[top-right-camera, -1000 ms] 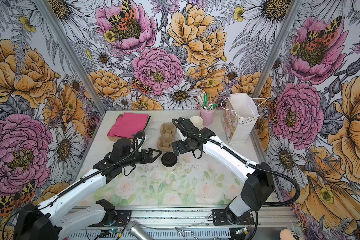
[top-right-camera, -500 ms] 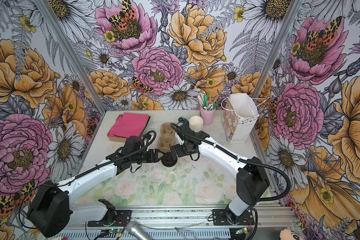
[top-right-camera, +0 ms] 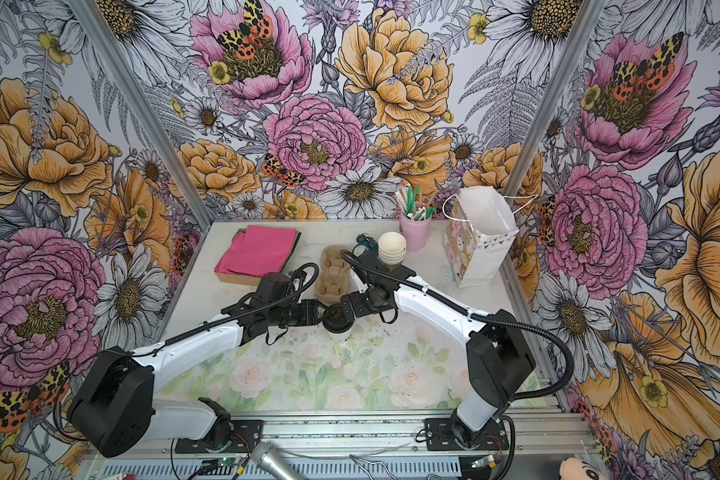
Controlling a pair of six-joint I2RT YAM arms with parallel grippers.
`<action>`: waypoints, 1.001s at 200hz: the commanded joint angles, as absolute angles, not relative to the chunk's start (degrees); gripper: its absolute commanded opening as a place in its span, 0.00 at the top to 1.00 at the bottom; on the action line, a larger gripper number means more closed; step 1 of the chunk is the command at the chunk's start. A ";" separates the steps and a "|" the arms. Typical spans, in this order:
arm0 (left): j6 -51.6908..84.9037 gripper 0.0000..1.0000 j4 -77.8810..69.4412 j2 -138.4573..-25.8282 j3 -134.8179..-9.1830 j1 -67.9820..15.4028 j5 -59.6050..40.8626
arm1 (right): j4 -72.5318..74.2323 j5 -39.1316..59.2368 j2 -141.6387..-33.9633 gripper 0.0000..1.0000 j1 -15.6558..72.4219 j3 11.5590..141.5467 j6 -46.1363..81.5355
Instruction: Pack the takeout coffee
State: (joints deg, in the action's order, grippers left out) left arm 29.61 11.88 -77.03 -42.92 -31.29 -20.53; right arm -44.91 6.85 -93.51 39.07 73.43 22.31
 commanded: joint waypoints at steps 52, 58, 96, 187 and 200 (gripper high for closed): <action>28.23 0.39 14.85 -75.52 -42.46 -31.59 -15.95 | -45.45 6.73 -95.18 0.00 39.35 71.31 23.04; 28.30 0.37 14.83 -75.29 -43.22 -31.56 -16.21 | -45.35 6.94 -95.19 0.01 39.33 72.15 22.98; 27.69 0.27 14.94 -72.63 -47.59 -31.60 -16.11 | -45.29 7.67 -94.92 0.01 39.37 79.88 22.48; 22.93 0.01 17.83 -56.27 -45.84 -31.37 -8.50 | -45.45 -6.13 -82.45 0.01 37.81 86.06 13.66; 22.77 0.01 18.18 -54.16 -44.59 -31.30 -7.38 | -45.44 -8.07 -80.29 0.01 36.49 85.62 12.69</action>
